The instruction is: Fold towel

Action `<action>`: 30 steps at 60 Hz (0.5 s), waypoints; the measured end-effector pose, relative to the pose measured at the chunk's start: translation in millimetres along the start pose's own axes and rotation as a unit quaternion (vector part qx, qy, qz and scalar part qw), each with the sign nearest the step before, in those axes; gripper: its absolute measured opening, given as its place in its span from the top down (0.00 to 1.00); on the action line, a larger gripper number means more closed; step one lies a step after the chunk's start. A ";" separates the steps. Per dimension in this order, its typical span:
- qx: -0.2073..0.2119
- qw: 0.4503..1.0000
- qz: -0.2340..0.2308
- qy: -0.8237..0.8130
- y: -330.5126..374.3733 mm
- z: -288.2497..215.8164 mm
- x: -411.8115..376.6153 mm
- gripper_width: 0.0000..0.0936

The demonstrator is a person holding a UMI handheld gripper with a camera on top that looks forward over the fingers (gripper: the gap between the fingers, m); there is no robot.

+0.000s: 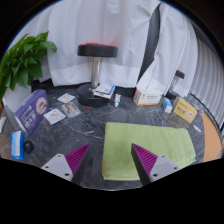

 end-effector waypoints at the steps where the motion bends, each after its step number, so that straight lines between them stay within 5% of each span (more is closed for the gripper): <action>1: -0.003 1.000 0.007 0.002 -7.4 -1.2 -0.1 0.13; 9: -0.023 0.999 0.029 0.026 -43.7 -1.0 -0.3 0.41; 16: -0.026 0.995 0.055 0.079 -50.9 1.2 6.3 0.89; 24: -0.021 0.996 0.043 0.078 -47.9 -2.6 5.2 0.95; 30: -0.016 0.999 -0.012 0.048 -24.3 -14.8 -6.5 0.95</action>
Point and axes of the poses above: the point between the fingertips, and its own axes, seen from behind it with the camera up: x to the right, z down, y backward, against the way the camera looks, the point moved 4 cm from there along y, backward, against the way the camera looks, and after that the axes turned 7 degrees about -x, right-handed, at the moved point
